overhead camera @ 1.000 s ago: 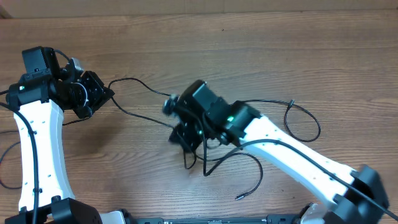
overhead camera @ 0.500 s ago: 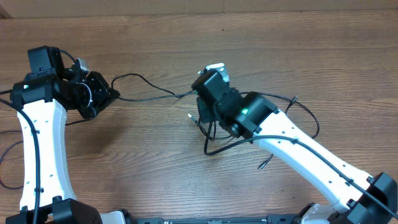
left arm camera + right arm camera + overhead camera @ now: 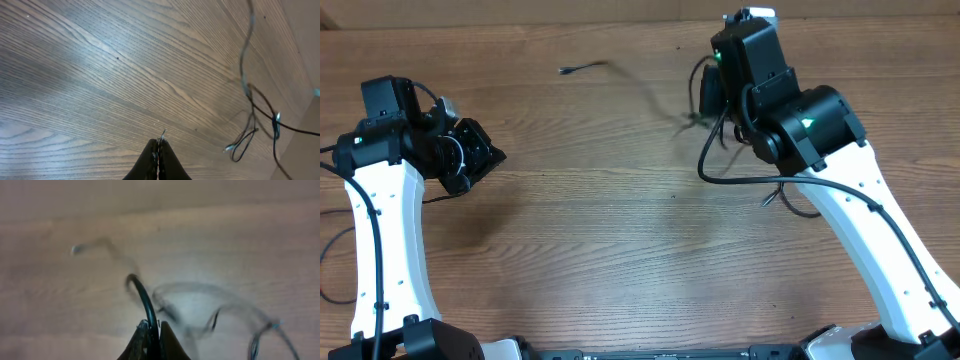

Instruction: Untangle cables

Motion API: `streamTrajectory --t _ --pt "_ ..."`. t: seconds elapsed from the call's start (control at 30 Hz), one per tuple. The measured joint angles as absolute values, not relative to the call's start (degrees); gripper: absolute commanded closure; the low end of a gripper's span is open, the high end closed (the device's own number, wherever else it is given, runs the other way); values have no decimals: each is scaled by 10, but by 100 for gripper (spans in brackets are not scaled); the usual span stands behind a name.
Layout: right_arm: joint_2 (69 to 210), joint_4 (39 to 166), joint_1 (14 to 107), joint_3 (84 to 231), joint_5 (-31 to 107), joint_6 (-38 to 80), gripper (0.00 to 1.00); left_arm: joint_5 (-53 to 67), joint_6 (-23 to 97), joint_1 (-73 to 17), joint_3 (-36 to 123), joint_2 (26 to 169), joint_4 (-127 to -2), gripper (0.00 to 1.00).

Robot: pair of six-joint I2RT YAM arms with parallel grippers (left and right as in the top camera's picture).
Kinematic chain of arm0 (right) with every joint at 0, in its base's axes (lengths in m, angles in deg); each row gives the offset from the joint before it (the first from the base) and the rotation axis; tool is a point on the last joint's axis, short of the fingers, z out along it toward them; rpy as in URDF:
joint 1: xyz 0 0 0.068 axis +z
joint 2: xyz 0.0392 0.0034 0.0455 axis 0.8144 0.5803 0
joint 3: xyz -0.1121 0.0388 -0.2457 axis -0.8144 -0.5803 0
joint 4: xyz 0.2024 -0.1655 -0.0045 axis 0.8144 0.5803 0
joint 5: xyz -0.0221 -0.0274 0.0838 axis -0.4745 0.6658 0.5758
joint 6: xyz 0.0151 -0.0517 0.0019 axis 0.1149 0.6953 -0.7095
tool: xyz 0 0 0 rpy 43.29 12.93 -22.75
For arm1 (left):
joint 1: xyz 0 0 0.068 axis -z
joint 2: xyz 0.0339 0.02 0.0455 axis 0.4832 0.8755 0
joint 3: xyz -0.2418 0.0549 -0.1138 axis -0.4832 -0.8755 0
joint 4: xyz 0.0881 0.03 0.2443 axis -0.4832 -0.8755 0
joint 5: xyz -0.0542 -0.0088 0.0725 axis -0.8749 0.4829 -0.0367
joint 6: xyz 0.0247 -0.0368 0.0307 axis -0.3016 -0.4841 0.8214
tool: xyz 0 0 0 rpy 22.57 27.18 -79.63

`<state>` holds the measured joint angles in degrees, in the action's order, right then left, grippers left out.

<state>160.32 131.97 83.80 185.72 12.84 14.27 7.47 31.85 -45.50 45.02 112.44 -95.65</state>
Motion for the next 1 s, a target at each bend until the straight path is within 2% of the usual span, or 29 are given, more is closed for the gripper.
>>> streamTrajectory --t 0.17,0.27,0.3,0.43,0.7,0.73,0.77,0.83,0.9,0.93,1.0 --pt "1618 1401 838 1857 278 165 96 76 319 -455 450 1124 -956 94" --pt "1621 1397 838 1857 402 226 96 76 320 -455 450 1124 -957 77" --pt "1621 1392 838 1857 437 242 96 77 324 -455 450 1124 -959 75" --pt "1621 1350 839 1857 535 285 96 78 337 -455 450 1124 -967 77" --pt "1621 1287 839 1857 604 333 96 78 361 -431 450 1124 -969 72" --pt "1621 1283 839 1857 612 340 96 78 362 -428 450 1124 -969 63" --pt "1621 1276 839 1857 634 356 96 79 363 -423 450 1124 -969 59" --pt "1621 1272 839 1857 656 365 96 80 365 -418 450 1124 -969 34" --pt "1621 1270 839 1857 668 369 96 83 370 -412 450 1124 -969 16" --pt "1621 1269 839 1857 670 371 96 84 376 -409 449 1124 -966 3" --pt "1621 1269 839 1857 668 373 96 78 401 -400 434 1124 -946 1"
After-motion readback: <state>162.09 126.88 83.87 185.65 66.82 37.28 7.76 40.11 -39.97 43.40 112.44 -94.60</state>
